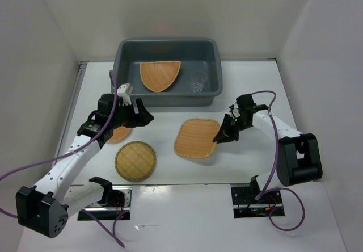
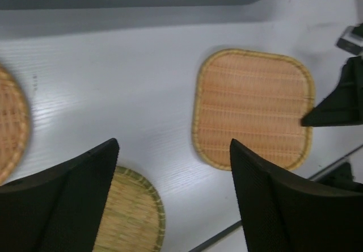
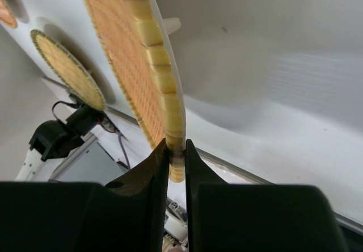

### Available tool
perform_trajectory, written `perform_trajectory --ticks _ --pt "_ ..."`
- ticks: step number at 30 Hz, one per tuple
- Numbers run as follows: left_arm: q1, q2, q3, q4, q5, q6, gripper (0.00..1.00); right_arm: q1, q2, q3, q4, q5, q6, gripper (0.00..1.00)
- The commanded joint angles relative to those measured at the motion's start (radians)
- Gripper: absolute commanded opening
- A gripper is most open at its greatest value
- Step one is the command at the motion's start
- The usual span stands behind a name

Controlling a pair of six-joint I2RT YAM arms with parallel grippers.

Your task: Place the mixed dishes into the plastic bin

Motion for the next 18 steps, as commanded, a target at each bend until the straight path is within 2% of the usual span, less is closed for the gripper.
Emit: perform_trajectory --ticks 1,4,7,8,11,12,14,18 --pt "0.003 -0.003 -0.023 0.101 0.132 -0.024 0.82 -0.007 -0.037 -0.002 0.034 -0.08 0.016 0.0" --pt "0.003 -0.003 -0.05 0.124 0.152 -0.067 0.73 -0.007 -0.028 -0.002 0.034 -0.069 0.027 0.0" --pt "0.003 0.015 -0.061 0.135 0.129 -0.108 0.43 -0.007 -0.019 -0.011 0.043 -0.069 0.036 0.0" --pt "-0.008 0.024 -0.07 0.135 0.099 -0.119 0.24 -0.007 -0.019 -0.011 0.043 -0.069 0.036 0.0" --pt "-0.008 0.024 -0.101 0.162 0.056 -0.182 0.05 -0.007 -0.01 -0.022 0.034 -0.069 0.036 0.0" --pt "-0.008 0.024 -0.121 0.162 0.043 -0.226 0.0 -0.007 -0.001 -0.022 0.022 -0.069 0.036 0.0" --pt "-0.008 0.024 -0.142 0.188 0.03 -0.26 0.0 -0.007 0.012 -0.031 0.011 -0.06 0.027 0.0" --pt "-0.049 0.053 -0.161 0.179 -0.094 -0.33 0.0 0.002 0.039 -0.031 0.002 -0.028 0.027 0.0"
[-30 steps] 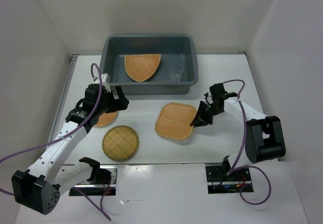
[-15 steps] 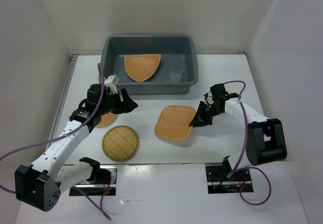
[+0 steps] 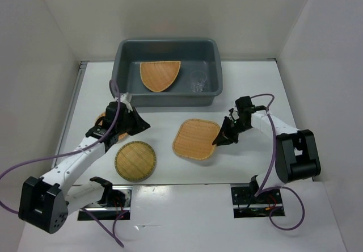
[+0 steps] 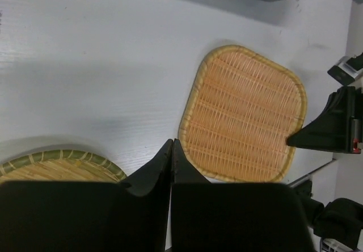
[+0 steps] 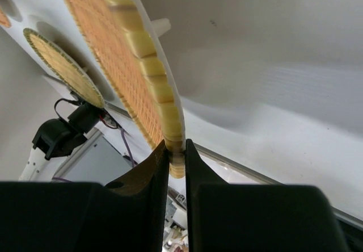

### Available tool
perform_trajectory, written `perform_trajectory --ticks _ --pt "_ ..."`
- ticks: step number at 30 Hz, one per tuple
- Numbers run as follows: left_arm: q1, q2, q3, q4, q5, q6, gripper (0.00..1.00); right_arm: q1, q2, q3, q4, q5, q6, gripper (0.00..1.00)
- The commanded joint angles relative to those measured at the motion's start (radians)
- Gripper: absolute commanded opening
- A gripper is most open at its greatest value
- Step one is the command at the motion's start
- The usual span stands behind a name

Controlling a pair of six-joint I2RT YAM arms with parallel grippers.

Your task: Place the mixed dishes into the plastic bin

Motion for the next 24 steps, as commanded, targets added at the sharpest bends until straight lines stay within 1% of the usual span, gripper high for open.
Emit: perform_trajectory --ticks 1,4,8,11,13,15,20,24 --pt "-0.03 0.036 -0.013 0.055 -0.104 -0.091 0.0 0.002 0.033 -0.01 -0.003 -0.004 0.005 0.0" --pt "-0.053 0.108 -0.004 0.046 -0.135 -0.1 0.0 0.002 0.06 -0.001 0.026 -0.004 0.025 0.0" --pt "-0.106 0.256 0.039 0.046 -0.182 -0.1 0.0 0.002 0.086 0.01 0.046 -0.004 0.025 0.0" --pt "-0.14 0.297 0.048 0.073 -0.215 -0.131 0.0 0.002 0.106 0.021 0.046 -0.004 0.025 0.0" --pt "-0.157 0.297 0.048 0.087 -0.247 -0.152 0.0 0.002 0.118 0.03 0.055 -0.004 0.025 0.0" --pt "-0.172 0.297 0.048 0.101 -0.3 -0.177 0.0 0.002 0.127 0.03 0.055 -0.004 0.025 0.0" --pt "-0.252 0.367 0.082 0.132 -0.405 -0.186 0.0 0.011 0.165 0.039 0.055 0.005 0.025 0.0" --pt "-0.281 0.441 0.105 0.167 -0.425 -0.195 0.0 0.011 0.176 0.049 0.055 0.005 0.025 0.0"
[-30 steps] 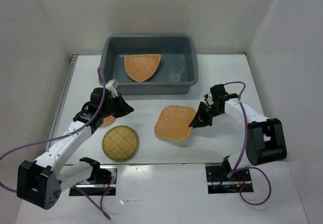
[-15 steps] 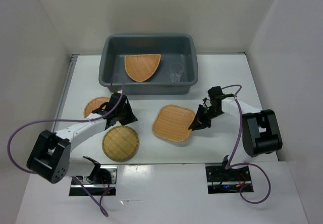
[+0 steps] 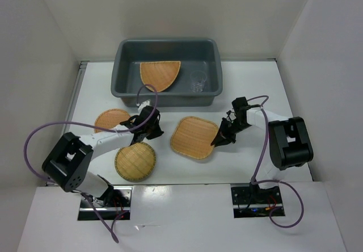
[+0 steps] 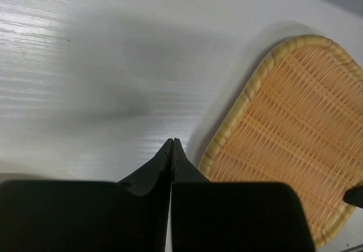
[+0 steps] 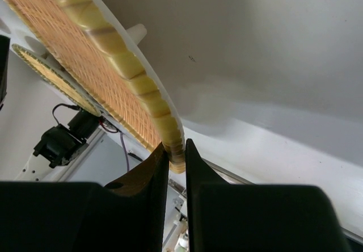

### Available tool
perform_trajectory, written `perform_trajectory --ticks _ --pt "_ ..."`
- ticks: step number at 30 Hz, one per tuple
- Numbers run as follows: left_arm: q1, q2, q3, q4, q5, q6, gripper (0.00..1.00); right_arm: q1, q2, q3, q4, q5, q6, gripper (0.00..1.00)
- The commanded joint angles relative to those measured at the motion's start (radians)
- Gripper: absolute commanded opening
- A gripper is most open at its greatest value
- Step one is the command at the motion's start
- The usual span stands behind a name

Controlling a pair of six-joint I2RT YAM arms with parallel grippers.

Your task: Place the mixed dishes into the plastic bin

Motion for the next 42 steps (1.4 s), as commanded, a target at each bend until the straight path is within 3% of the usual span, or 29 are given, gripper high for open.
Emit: perform_trajectory --ticks 1,24,31,35,38,39,42 --pt "-0.021 0.054 0.042 0.062 -0.063 -0.027 0.0 0.01 0.016 0.032 0.002 0.02 0.017 0.0" --pt "-0.093 0.349 0.188 0.204 -0.034 -0.065 0.0 0.01 0.056 0.022 0.022 0.04 0.008 0.0" --pt "-0.093 0.349 0.197 0.162 -0.057 -0.065 0.0 0.01 0.056 0.022 0.065 0.051 0.026 0.1" --pt "-0.093 0.349 0.206 0.14 -0.057 -0.056 0.0 0.01 0.056 0.022 0.093 0.051 0.037 0.27" --pt "-0.093 0.349 0.217 0.129 -0.066 -0.034 0.0 0.01 0.056 0.022 0.119 0.051 0.046 0.32" --pt "-0.093 0.349 0.217 0.129 -0.066 -0.034 0.0 0.01 0.056 0.022 0.134 0.042 0.059 0.37" --pt "-0.093 0.349 0.226 0.119 -0.066 -0.025 0.0 0.01 0.056 0.022 0.168 0.033 0.077 0.37"
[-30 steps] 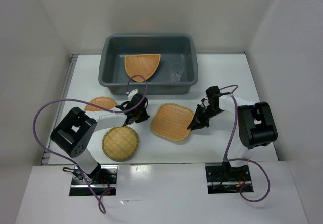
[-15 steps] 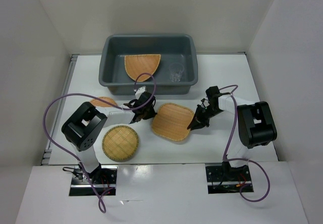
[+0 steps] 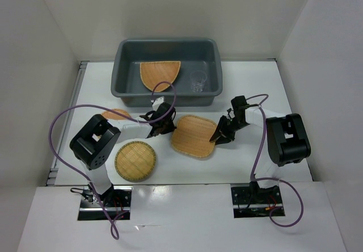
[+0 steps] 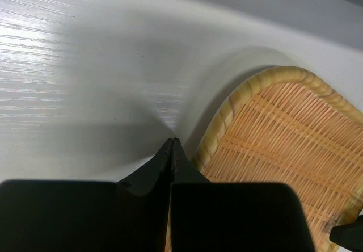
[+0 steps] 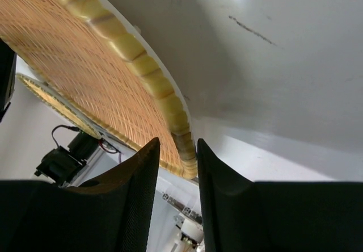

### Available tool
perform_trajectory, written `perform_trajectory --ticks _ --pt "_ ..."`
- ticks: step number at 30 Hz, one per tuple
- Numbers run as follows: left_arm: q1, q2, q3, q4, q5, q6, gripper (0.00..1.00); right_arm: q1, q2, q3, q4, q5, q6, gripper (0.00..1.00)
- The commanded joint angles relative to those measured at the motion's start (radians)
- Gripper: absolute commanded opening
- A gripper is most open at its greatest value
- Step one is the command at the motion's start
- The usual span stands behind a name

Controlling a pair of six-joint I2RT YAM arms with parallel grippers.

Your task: Place the mixed dishes into the plastic bin

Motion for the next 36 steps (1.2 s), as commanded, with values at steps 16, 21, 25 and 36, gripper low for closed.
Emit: perform_trajectory --ticks 16,21,25,36 --pt "-0.01 0.007 0.029 -0.029 -0.003 0.047 0.0 0.008 0.026 -0.091 0.243 -0.052 0.079 0.38" --pt "-0.01 0.016 0.029 -0.029 0.006 0.056 0.0 0.008 0.017 -0.091 0.29 -0.052 0.102 0.4" --pt "-0.01 0.016 0.029 -0.029 0.017 0.056 0.0 0.008 0.017 -0.113 0.335 -0.052 0.13 0.4" --pt "-0.01 0.016 0.02 -0.029 0.026 0.056 0.0 0.07 0.089 -0.102 0.433 -0.061 0.18 0.4"
